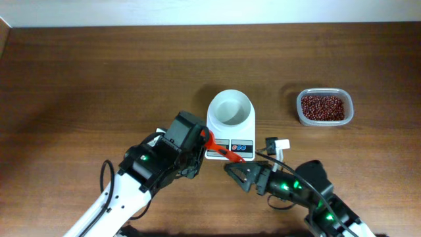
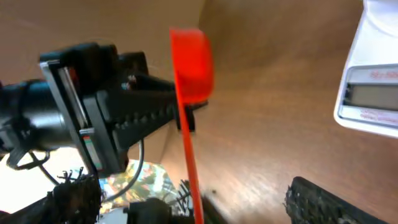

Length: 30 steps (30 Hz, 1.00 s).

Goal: Scoop and weigh 50g on scale
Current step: 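Reach the right gripper to the scoop handle near the left gripper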

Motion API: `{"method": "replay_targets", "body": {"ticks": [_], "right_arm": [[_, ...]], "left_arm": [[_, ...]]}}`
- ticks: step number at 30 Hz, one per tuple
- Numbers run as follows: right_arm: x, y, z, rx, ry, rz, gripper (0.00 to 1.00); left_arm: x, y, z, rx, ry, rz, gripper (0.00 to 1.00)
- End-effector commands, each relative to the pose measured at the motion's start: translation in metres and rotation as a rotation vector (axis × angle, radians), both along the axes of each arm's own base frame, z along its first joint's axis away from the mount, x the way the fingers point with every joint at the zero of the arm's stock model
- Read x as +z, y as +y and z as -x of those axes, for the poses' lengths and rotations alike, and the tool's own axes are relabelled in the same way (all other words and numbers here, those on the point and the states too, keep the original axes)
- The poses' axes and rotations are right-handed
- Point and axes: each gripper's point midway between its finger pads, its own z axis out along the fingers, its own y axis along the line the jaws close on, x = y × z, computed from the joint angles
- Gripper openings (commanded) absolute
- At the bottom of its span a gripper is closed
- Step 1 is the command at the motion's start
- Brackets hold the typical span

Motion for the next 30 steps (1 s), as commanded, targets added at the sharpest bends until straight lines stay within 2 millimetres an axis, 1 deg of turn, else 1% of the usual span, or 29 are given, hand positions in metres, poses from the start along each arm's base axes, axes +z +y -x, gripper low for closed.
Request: {"method": "replay_targets", "body": {"ticks": [1, 4, 7, 12, 17, 23, 30], "right_arm": [[0.004, 0.012, -0.01, -0.02, -0.007, -0.018, 0.94], [-0.005, 0.022, -0.015, -0.005, 0.003, -0.017, 0.86], [-0.012, 0.028, -0.022, -0.015, 0.052, -0.04, 0.8], [0.001, 0.04, -0.026, 0.032, -0.012, -0.106, 0.71], [0.003, 0.042, -0.024, 0.049, -0.021, -0.116, 0.59], [0.003, 0.043, -0.021, 0.065, -0.018, -0.116, 0.56], [0.003, 0.043, -0.021, 0.064, -0.018, -0.116, 0.45]], "left_arm": [[-0.004, 0.004, 0.01, 0.004, 0.039, -0.011, 0.0], [-0.009, 0.01, 0.018, 0.004, 0.076, -0.037, 0.0], [-0.009, 0.009, 0.02, 0.003, 0.087, -0.029, 0.0], [-0.009, 0.009, 0.02, 0.026, 0.094, -0.021, 0.0], [-0.01, 0.01, 0.02, 0.03, 0.095, -0.027, 0.0], [-0.01, 0.01, 0.02, 0.029, 0.095, -0.026, 0.0], [-0.01, 0.011, 0.021, 0.029, 0.1, -0.029, 0.0]]}}
